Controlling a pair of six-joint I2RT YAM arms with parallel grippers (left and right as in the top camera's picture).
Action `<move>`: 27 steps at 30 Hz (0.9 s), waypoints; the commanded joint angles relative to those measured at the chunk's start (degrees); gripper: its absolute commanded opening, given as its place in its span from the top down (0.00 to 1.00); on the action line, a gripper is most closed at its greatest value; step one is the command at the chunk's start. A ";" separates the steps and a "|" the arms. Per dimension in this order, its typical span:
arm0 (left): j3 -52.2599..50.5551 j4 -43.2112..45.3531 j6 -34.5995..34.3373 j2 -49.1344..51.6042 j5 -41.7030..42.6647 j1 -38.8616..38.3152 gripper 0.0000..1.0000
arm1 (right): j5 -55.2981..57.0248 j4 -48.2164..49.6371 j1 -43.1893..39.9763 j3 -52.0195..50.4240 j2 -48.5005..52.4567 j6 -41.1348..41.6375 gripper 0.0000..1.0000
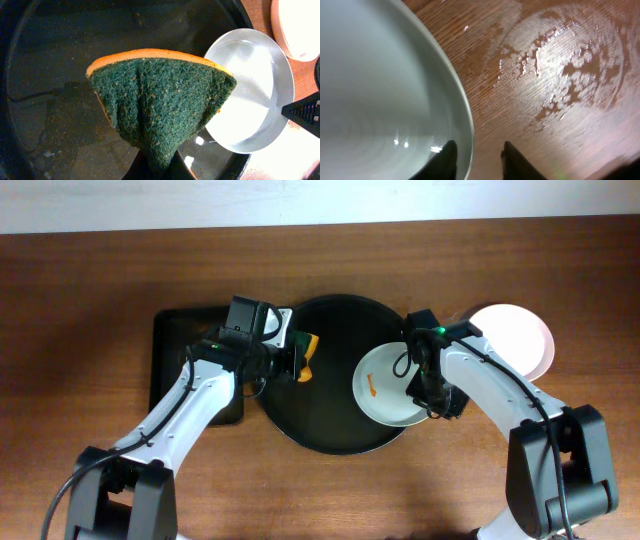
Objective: Clean dirty plates on tray and stack at the side
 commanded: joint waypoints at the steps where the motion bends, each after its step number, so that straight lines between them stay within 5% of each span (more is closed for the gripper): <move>1: -0.11 0.04 -0.74 0.28 0.44 -0.09 0.98 | -0.39 -1.55 -0.81 4.09 -0.68 -13.97 0.52; 4: -0.11 0.02 -0.74 0.28 0.44 -0.46 0.98 | -8.37 -1.44 -5.79 6.99 -0.66 -25.79 0.24; 6: -0.11 0.04 -0.74 0.28 0.37 -1.44 0.98 | -13.70 -0.59 -10.27 6.88 -0.52 -33.77 0.23; 11: -0.11 0.24 -0.74 0.28 -3.10 -3.08 0.98 | -20.20 4.02 -17.49 4.46 -0.52 -40.17 0.35; 15: -0.11 0.59 -0.76 0.28 -3.21 -3.34 0.98 | -22.14 9.03 -17.49 -0.17 -0.52 -41.88 0.54; 27: -0.11 3.87 -0.76 0.28 -3.19 -3.56 0.99 | -22.93 15.15 -16.26 -4.17 -0.52 -41.86 0.61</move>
